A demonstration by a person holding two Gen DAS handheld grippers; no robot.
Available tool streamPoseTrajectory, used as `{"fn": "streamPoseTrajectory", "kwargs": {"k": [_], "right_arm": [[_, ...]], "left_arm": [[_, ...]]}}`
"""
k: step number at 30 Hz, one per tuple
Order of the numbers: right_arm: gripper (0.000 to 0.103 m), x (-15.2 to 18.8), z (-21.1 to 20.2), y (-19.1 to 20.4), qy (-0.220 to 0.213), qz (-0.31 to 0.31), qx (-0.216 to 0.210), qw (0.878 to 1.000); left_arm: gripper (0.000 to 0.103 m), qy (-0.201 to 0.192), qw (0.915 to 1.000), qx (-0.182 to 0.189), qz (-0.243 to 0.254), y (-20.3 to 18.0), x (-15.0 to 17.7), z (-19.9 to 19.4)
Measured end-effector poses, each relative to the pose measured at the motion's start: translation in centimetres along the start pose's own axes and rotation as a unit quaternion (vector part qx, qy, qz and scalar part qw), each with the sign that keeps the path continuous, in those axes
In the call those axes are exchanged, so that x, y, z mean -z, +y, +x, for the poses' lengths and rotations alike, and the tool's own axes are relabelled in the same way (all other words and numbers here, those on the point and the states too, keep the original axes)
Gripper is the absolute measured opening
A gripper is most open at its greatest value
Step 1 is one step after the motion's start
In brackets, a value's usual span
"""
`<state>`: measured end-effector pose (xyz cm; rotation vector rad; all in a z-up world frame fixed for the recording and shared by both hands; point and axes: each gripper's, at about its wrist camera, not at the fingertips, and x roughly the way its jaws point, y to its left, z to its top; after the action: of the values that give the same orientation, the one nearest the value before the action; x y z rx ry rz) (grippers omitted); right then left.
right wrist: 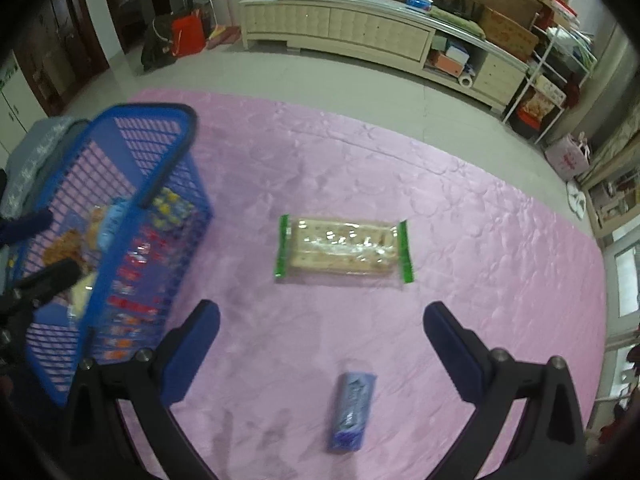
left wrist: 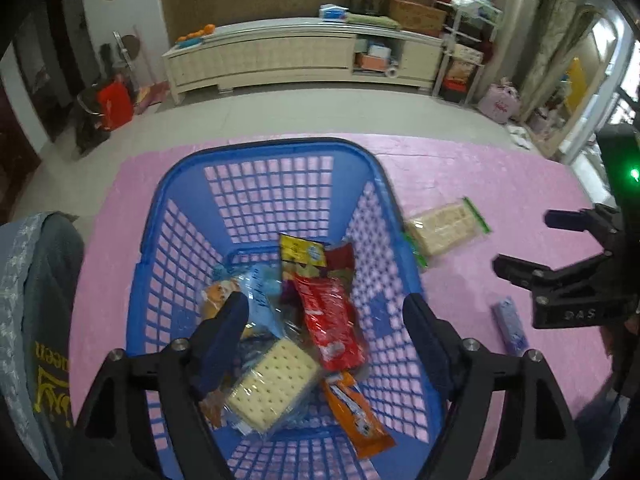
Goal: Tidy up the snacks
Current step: 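Lower the right tool and grasp the cracker pack with green ends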
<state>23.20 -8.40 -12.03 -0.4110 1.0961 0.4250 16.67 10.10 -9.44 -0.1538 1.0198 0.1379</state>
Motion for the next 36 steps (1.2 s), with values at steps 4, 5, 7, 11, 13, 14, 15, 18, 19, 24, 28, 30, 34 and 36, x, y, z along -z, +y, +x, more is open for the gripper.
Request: {"fn": "streamPoseTrajectory", "kwargs": {"k": [4,5,7,11,13,14,15,18,19,24,28,30,34,36], "right_arm": [[0.103,-0.3,2.6,-0.1,0.015,-0.058,0.006,0.998],[0.103,-0.4,3.2,0.2,0.015,-0.078,0.006,0.997],[0.103,-0.7,4.7,0.8,0.022,-0.119,0.026,0.992],[0.103,-0.7,7.7,2.5,0.038,-0.211,0.055,0.975],[0.103,-0.8,8.7,2.8,0.037,-0.232,0.053,0.971],[0.103,-0.7,9.3,2.9,0.039,-0.242,0.046,0.968],[0.103,-0.7,9.9,2.9,0.044,-0.25,0.043,0.966],[0.103,-0.8,10.9,2.7,0.049,-0.269,0.038,0.961],[0.103,-1.1,11.1,2.5,0.05,-0.272,0.032,0.961],[0.103,-2.6,11.7,1.9,0.057,-0.298,0.0,0.953],[0.103,-3.7,12.4,1.5,0.078,-0.331,-0.045,0.939],[0.103,-4.2,12.7,1.2,0.091,-0.331,-0.069,0.937],[0.101,-4.6,13.0,0.2,0.1,-0.315,-0.109,0.938],[0.092,-4.3,12.7,-0.3,0.094,-0.299,-0.126,0.941]], "left_arm": [[0.078,0.013,0.9994,0.005,-0.032,0.9,-0.7,1.4],[0.078,0.019,0.999,0.007,-0.04,1.0,-0.9,1.8],[0.078,0.025,0.9985,0.006,-0.049,1.1,-1.2,2.2],[0.078,0.024,0.9983,0.008,-0.053,0.9,-1.5,2.5],[0.078,0.026,0.9983,0.008,-0.051,0.8,-1.7,2.8],[0.078,0.028,0.9984,0.011,-0.049,0.7,-1.8,3.0],[0.078,0.028,0.9984,0.011,-0.048,0.7,-1.9,3.1],[0.078,0.03,0.9979,0.019,-0.055,0.7,-2.2,3.5],[0.078,0.032,0.9975,0.022,-0.059,0.7,-2.1,3.6],[0.078,0.028,0.9971,0.017,-0.068,0.5,-3.0,3.9],[0.078,0.024,0.9977,0.009,-0.063,0.2,-3.1,3.9],[0.078,0.025,0.9978,0.007,-0.061,0.0,-3.2,4.1],[0.078,0.026,0.9979,0.008,-0.058,0.2,-3.0,4.4],[0.078,0.027,0.9977,0.012,-0.061,0.3,-3.0,4.5]]}}
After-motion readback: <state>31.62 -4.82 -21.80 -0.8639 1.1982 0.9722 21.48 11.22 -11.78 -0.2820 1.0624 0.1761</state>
